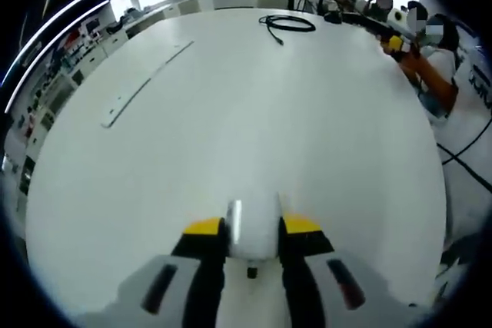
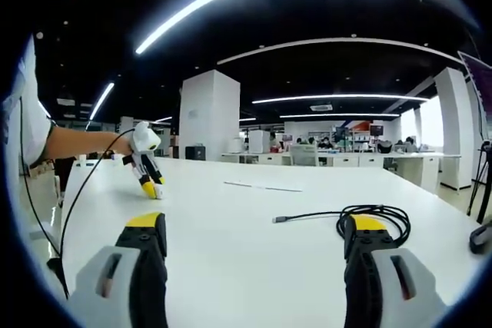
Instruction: Plug the desk Type‑C cable into the charger adapter.
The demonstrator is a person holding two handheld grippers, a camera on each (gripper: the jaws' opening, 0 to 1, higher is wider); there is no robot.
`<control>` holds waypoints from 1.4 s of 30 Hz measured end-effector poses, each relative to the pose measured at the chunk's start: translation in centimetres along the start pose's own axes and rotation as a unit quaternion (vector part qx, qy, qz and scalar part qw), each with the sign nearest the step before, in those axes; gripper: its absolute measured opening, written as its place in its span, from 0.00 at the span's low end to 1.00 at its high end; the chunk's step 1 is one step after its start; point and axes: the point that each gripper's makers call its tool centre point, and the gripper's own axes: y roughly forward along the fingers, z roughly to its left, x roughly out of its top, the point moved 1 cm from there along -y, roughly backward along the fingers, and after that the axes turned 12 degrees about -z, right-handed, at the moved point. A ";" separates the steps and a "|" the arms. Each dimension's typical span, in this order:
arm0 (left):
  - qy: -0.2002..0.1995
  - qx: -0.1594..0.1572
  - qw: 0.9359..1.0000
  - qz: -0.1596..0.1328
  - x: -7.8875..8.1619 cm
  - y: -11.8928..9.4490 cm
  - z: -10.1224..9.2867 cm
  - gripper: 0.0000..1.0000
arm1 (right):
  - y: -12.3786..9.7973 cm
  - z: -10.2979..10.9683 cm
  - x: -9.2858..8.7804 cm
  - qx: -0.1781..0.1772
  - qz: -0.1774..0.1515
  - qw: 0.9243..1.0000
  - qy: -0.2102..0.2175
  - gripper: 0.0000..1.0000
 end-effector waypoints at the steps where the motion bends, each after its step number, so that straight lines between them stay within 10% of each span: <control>1: 0.000 -0.003 1.000 0.003 0.0 0.1 0.0 0.26 | 0.0 0.0 0.0 0.000 0.000 1.000 0.000 0.97; 42: 0.012 -0.027 0.999 -0.034 1.0 0.7 -1.0 0.26 | 0.1 0.1 -0.5 0.001 0.016 1.000 -0.005 0.96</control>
